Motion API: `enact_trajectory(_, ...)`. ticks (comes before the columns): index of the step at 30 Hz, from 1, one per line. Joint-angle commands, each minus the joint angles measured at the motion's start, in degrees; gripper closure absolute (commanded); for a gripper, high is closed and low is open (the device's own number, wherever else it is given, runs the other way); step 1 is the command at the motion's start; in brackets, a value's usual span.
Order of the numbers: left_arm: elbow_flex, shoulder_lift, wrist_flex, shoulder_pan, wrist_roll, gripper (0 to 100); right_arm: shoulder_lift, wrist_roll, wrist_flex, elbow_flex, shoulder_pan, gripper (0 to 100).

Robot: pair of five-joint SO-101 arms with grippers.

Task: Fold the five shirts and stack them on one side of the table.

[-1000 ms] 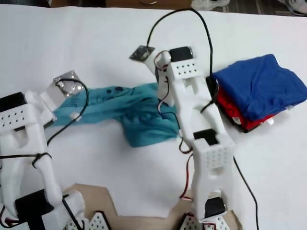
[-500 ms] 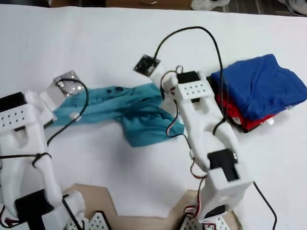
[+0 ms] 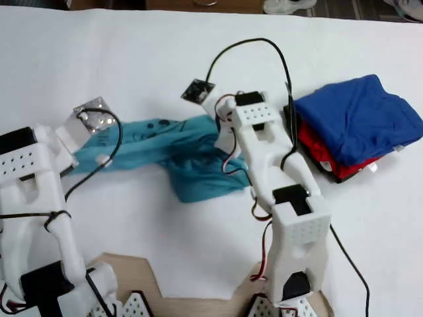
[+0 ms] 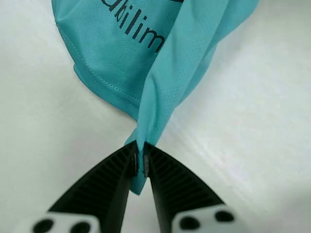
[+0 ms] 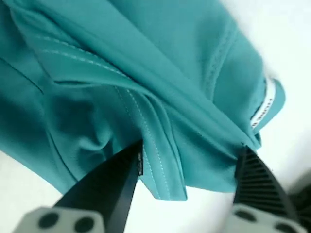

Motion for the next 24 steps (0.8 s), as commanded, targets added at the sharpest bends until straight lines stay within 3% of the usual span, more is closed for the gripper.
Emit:
enact_trajectory(1,-0.4,-2.5,-0.6,0.1,-0.5,98,0.1,1.3,0.7,-3.3,0.7,69.0)
enact_trajectory(13,-0.4,-2.5,-1.8,0.1,-0.4,98,-0.4,1.3,5.8,0.6,0.1,69.0)
enact_trajectory(24,-0.4,-2.5,-2.2,0.1,-0.4,98,-7.6,1.0,6.5,3.2,-6.6,69.0)
